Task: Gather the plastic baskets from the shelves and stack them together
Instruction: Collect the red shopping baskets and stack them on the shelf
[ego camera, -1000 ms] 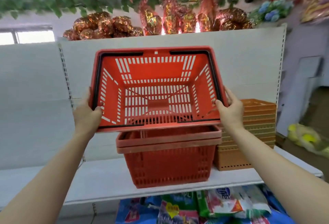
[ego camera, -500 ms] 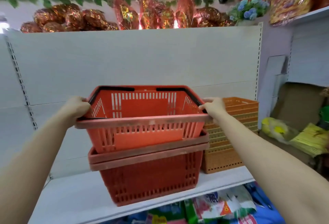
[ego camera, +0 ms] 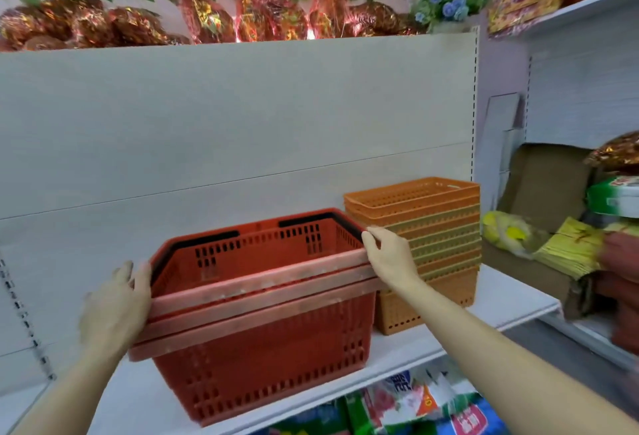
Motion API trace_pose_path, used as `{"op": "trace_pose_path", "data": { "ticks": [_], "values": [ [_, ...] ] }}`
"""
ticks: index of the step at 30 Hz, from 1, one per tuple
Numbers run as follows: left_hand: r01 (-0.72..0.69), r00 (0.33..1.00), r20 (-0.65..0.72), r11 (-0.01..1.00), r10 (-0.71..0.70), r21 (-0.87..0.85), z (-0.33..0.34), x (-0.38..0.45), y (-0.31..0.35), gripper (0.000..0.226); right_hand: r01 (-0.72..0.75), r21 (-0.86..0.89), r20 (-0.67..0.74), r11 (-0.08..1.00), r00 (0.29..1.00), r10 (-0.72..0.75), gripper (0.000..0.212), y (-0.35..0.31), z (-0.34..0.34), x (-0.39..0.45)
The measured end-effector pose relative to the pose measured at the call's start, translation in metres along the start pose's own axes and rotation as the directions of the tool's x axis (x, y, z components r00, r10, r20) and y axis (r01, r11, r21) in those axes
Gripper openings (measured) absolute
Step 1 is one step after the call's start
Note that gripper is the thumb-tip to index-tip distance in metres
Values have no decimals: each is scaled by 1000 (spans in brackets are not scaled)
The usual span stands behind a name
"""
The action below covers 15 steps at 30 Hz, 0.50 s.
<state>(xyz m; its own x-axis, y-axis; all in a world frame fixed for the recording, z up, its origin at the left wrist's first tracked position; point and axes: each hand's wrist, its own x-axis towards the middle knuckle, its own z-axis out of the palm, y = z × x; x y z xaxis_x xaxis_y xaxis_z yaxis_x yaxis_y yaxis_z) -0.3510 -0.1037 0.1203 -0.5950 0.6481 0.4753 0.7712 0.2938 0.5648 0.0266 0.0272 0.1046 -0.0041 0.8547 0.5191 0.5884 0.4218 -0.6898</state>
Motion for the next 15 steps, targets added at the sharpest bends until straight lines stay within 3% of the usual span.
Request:
{"op": "trace_pose_path", "data": {
  "ticks": [2, 4, 6, 7, 9, 12, 15],
  "values": [
    [-230, 949, -165, 948, 268, 218, 13, -17, 17, 62, 107, 4, -24, 994, 994, -107, 39, 15, 5, -2],
    [-526, 830, -78, 821, 553, 223, 33, -52, 49, 66, 223, -86, -116, 971, 966, -232, 44, 32, 5, 4],
    [-684, 714, 86, 667, 695, 296, 60, -82, 76, 77, 310, -228, -169, 923, 921, -351, 49, 51, -4, 18],
    [-704, 695, 143, 626, 705, 335, 71, -90, 85, 83, 329, -296, -152, 897, 911, -384, 52, 61, -10, 28],
    [-666, 734, 199, 633, 649, 393, 89, -92, 94, 88, 339, -409, -81, 848, 912, -403, 57, 80, -26, 49],
    [-642, 750, 163, 646, 641, 412, 97, -87, 100, 81, 348, -539, 42, 767, 921, -388, 60, 111, -46, 72],
    [-635, 754, 153, 648, 639, 421, 99, -85, 102, 79, 412, -546, 137, 730, 903, -408, 65, 130, -52, 83]
  ]
}}
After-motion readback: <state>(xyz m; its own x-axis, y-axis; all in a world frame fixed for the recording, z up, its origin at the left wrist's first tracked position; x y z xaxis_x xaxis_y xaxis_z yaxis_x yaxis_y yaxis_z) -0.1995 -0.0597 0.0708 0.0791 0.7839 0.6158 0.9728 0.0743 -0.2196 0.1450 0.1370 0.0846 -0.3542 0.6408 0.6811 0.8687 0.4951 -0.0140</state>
